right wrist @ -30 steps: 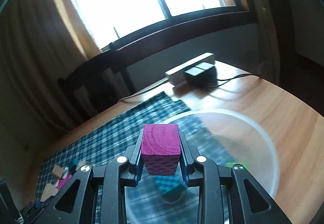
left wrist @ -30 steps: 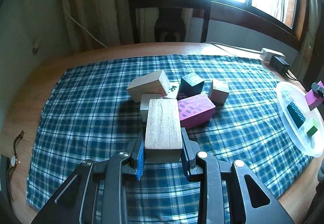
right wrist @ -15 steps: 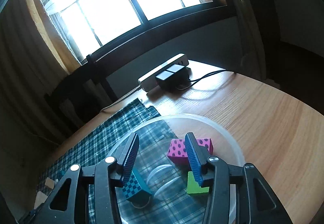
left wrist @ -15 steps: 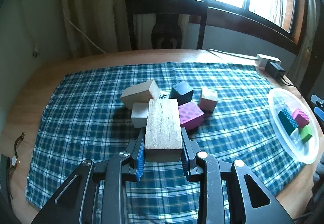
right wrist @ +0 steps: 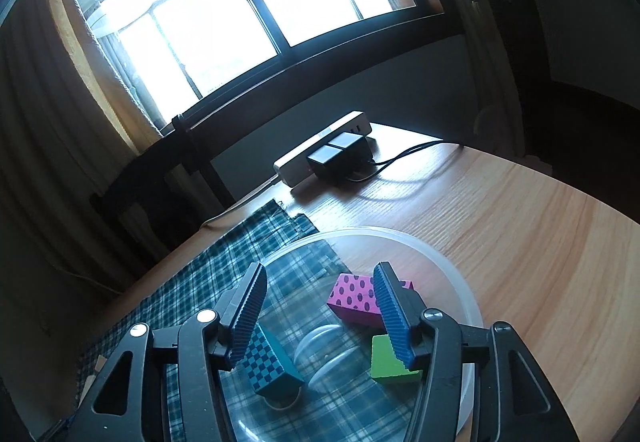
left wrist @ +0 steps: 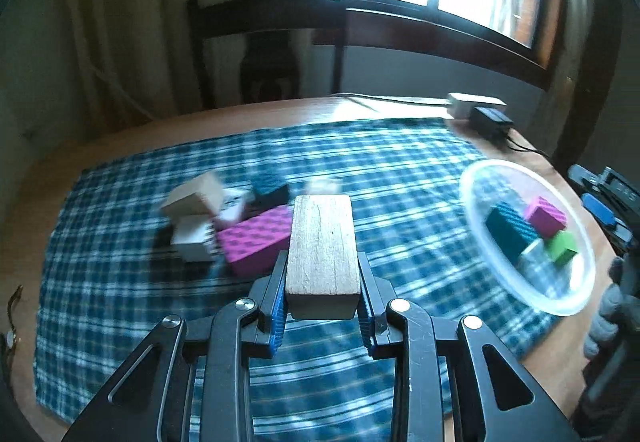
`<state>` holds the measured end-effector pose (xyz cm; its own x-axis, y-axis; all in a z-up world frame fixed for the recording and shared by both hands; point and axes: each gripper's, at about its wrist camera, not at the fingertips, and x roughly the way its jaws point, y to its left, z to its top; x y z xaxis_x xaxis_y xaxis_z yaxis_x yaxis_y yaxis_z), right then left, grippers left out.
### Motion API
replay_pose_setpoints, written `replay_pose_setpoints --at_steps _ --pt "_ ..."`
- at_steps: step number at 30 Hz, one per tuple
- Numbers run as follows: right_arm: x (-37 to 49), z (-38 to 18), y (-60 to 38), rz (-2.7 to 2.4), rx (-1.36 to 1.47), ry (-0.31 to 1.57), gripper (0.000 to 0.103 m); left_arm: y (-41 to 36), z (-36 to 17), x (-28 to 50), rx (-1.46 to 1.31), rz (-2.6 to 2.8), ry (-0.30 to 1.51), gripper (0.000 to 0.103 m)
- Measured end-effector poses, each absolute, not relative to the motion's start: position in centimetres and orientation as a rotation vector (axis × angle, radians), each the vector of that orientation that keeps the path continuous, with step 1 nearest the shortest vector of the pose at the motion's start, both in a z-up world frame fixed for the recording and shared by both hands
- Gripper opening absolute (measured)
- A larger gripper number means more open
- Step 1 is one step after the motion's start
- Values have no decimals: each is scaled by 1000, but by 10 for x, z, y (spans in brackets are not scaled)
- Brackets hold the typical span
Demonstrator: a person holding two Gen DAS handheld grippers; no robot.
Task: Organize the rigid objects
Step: 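Carry the plain wood block into the bowl and open the left gripper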
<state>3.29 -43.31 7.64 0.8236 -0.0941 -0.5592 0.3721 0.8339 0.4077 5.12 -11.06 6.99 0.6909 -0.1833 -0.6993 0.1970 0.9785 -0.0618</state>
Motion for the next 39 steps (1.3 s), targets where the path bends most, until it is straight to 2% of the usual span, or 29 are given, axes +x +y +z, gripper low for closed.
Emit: replay_pose_setpoints --at_steps 19,35,36,37,38,39 --pt "23 83 -436 -241 571 529 59 -228 75 66 111 -414 782 31" --pt "15 89 -439 -228 592 494 59 -271 64 94 116 -418 779 32" --pt "15 89 -439 -226 592 493 59 -271 64 94 109 -424 780 34" --pt "15 89 -439 -226 591 492 59 -271 63 95 103 -431 786 44" --pt "15 89 -438 -226 590 491 59 -271 63 95 94 -447 788 59" --pt "14 89 -439 -226 590 490 59 -270 63 95 86 -454 785 65"
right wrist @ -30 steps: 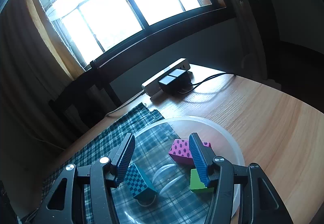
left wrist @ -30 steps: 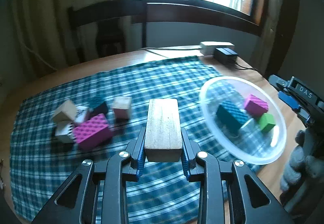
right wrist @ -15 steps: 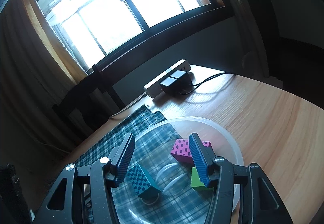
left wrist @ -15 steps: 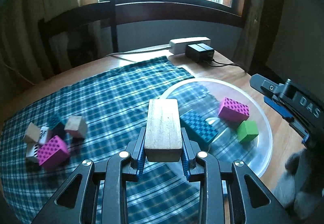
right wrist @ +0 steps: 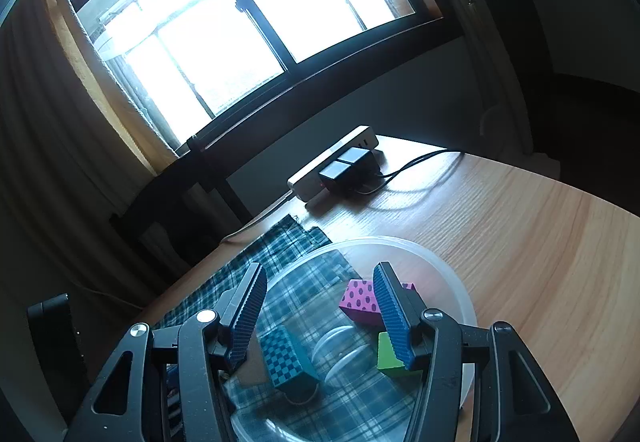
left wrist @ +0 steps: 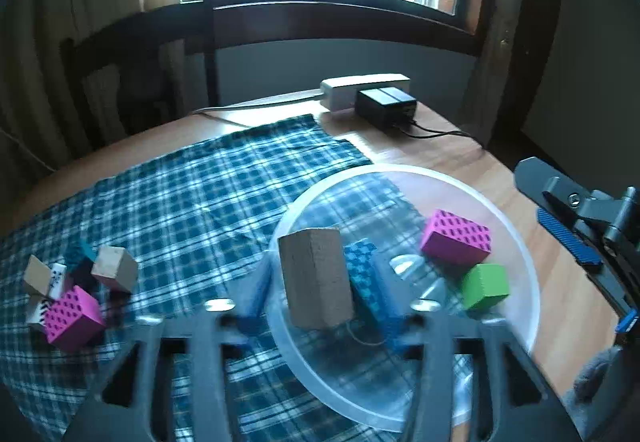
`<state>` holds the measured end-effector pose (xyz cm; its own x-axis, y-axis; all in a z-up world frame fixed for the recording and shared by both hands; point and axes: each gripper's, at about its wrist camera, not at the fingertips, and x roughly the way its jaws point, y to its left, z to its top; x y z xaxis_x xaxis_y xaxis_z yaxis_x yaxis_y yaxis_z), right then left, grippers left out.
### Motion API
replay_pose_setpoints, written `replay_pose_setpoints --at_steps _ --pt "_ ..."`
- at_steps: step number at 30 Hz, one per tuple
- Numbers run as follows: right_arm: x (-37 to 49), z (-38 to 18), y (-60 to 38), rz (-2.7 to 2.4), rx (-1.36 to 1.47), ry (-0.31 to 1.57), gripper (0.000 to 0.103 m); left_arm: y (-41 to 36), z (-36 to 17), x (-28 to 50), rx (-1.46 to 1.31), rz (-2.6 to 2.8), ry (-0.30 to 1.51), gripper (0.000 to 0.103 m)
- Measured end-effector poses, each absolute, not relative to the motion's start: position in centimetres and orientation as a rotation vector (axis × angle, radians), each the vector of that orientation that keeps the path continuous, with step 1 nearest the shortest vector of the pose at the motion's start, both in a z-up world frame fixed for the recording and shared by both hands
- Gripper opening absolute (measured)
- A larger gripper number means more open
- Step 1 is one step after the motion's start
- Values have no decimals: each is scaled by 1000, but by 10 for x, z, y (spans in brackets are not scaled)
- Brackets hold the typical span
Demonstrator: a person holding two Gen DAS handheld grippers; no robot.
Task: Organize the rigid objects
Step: 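Carry the plain wood block into the bowl and open the left gripper, then withdraw the left gripper from the bowl while the right gripper hovers over it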
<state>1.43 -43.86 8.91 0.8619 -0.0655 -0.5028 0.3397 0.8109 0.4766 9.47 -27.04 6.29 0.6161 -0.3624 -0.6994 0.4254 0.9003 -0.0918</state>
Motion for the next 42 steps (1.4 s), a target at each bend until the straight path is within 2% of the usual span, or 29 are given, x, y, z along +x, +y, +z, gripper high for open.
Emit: replay_pose_setpoints --at_steps 1,22,26,42 --pt "14 89 -439 -227 591 489 59 -269 64 93 77 -457 778 68" --pt "22 84 -428 -229 542 520 59 -234 74 91 28 -397 767 70" --pt "23 84 -425 -223 530 521 59 -229 78 90 29 -364 748 76" --pt "27 82 -406 -191 453 530 59 -214 90 87 35 -313 701 76"
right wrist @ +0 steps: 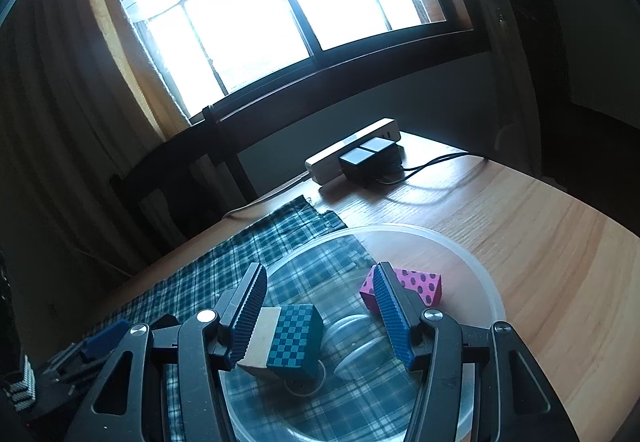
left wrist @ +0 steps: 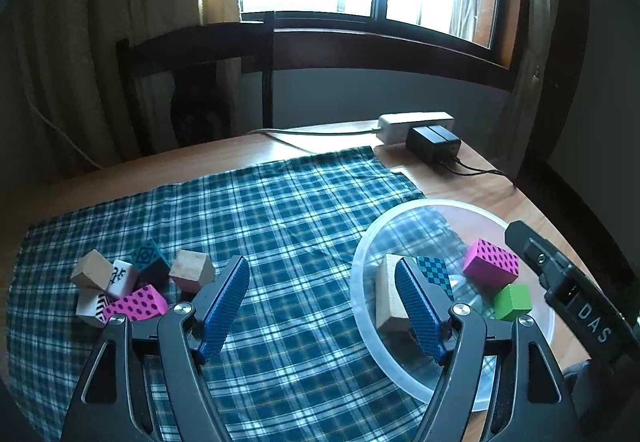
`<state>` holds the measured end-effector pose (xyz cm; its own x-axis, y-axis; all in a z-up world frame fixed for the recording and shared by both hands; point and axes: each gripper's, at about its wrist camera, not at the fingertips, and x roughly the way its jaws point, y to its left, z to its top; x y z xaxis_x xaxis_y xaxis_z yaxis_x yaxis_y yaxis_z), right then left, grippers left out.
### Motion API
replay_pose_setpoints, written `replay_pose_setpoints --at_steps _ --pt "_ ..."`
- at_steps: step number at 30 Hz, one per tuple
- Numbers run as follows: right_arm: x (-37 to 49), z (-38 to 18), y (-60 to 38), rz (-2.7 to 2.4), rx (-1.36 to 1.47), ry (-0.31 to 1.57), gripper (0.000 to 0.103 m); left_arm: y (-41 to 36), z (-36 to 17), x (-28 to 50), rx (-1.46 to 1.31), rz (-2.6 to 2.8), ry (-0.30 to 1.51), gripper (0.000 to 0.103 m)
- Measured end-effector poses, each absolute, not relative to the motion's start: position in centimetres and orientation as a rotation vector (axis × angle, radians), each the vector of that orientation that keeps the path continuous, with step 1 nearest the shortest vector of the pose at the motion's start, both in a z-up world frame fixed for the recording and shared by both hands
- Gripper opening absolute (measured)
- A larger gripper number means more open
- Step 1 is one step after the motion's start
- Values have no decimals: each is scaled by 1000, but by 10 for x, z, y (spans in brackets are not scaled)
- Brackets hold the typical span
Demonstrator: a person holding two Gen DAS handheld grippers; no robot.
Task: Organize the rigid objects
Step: 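Withdraw the left gripper from the bowl while the right gripper hovers over it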
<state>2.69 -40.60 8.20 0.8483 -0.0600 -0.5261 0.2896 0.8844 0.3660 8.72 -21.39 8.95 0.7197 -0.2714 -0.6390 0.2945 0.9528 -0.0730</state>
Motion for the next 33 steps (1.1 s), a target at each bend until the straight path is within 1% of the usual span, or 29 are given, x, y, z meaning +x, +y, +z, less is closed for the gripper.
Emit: replay_pose_setpoints --at_steps 33 --pt "31 77 -349 -97 247 533 59 -155 104 90 -30 -198 661 76"
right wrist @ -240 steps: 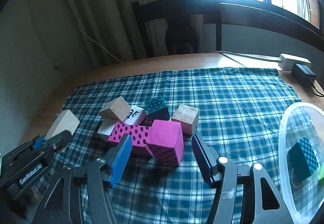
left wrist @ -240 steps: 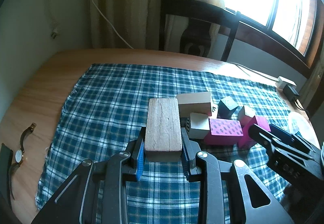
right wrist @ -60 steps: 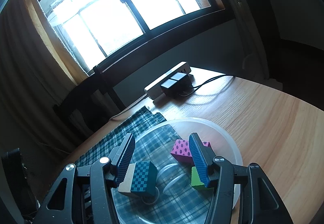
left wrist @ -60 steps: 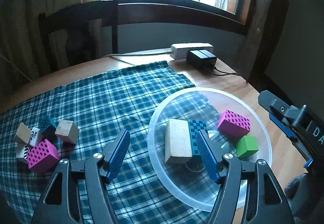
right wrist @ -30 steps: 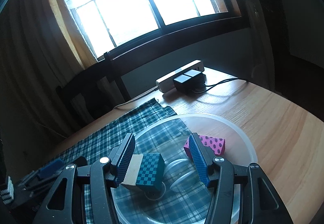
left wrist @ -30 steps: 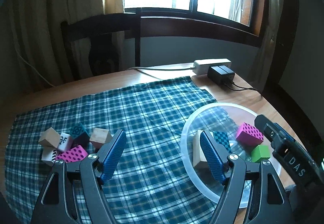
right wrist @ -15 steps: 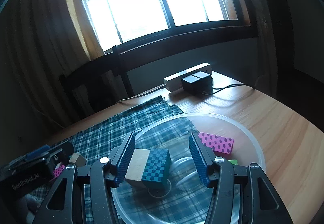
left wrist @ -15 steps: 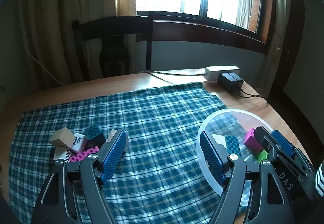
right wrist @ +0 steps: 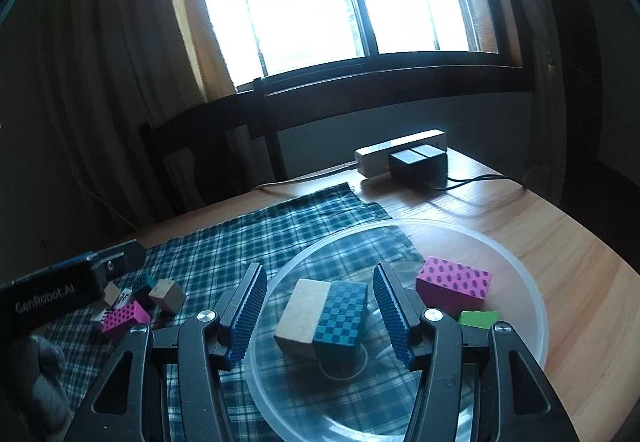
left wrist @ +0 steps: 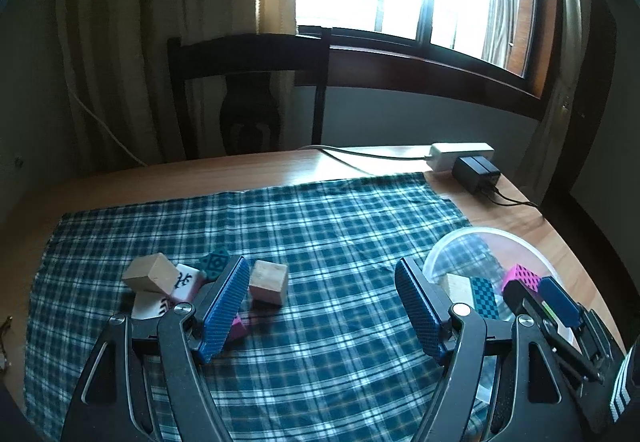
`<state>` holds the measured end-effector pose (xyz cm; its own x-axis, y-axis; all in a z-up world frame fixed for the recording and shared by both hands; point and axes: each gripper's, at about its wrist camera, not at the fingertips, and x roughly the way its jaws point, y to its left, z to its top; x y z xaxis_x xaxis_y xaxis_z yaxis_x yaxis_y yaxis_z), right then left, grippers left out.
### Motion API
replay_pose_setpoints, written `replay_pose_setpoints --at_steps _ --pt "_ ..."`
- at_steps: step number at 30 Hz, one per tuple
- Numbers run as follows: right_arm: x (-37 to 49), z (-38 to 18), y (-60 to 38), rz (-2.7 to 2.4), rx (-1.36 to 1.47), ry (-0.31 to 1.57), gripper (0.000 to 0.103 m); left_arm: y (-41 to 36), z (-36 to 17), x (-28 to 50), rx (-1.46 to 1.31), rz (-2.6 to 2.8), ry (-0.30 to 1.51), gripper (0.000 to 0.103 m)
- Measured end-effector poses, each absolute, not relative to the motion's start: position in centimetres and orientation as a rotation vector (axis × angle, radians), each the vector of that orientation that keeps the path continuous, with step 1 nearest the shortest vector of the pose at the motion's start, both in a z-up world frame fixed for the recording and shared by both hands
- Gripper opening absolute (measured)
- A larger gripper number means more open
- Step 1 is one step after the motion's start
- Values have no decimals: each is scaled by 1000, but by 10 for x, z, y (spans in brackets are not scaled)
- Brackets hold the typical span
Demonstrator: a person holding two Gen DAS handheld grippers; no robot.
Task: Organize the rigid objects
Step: 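Withdraw the left gripper from the bowl while the right gripper hovers over it, then move the left gripper to the grey-white block on the cloth and grasp it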
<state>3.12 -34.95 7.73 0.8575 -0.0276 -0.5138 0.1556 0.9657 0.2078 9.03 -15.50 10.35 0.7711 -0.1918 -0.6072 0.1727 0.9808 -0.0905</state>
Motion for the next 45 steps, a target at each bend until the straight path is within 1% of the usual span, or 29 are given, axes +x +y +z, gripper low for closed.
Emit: replay_pose_setpoints --at_steps 16,24,32,36,45 --pt "32 76 -339 -74 218 536 59 -92 108 104 -96 -70 649 76" --pt "33 75 -334 -69 201 538 59 -56 101 115 -124 -2 672 76" --pt "33 73 -329 -55 195 548 59 -40 95 120 -132 20 693 76" --pt "33 73 -324 -38 193 552 59 -36 87 122 -124 29 712 76" --pt "32 70 -309 2 158 573 59 -19 49 126 -110 66 802 76"
